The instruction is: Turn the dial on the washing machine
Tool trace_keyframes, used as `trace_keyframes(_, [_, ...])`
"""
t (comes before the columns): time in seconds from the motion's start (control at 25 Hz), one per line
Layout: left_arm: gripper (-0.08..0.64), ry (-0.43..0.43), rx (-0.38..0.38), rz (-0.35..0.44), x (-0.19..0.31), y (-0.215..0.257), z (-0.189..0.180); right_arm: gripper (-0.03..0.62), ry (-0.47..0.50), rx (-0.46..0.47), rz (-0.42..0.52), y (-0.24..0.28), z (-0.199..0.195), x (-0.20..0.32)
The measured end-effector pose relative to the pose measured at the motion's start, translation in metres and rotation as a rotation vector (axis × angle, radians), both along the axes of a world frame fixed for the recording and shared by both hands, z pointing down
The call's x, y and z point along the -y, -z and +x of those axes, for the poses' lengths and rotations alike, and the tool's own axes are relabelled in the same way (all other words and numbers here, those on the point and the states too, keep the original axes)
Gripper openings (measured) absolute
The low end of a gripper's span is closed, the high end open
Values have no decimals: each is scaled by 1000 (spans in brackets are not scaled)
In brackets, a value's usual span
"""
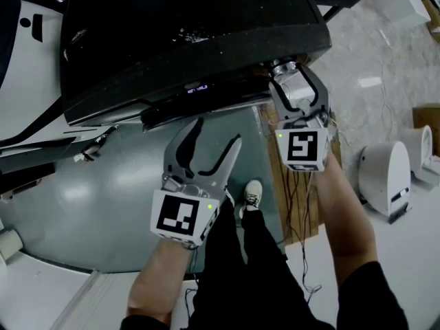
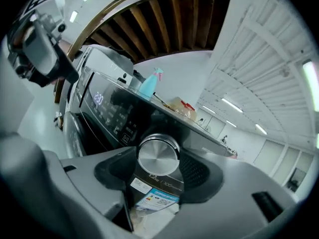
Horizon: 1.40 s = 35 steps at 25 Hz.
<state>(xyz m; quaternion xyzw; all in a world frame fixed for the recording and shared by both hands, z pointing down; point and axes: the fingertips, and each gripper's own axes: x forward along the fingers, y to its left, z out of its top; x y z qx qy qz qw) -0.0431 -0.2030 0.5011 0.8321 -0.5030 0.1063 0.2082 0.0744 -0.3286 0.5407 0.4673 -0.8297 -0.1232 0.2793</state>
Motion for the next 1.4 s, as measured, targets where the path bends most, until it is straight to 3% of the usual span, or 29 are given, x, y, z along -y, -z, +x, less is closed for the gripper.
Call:
trace_keyframes(0.2, [273,2,2,1,2,-1,1,267,-15,305,-140,4,4,5])
trace_keyframes(0.28, [273,4,2,2,2,-1,1,268,-19,360,-158,4,6,5])
trace_keyframes(0.92, [273,12,10,27,2,17,11,267,13,332,-121,20,11,-3])
trace_keyframes(1.4, [273,35,14,81,-13,77,24,262,36,364,-137,78,11,-41])
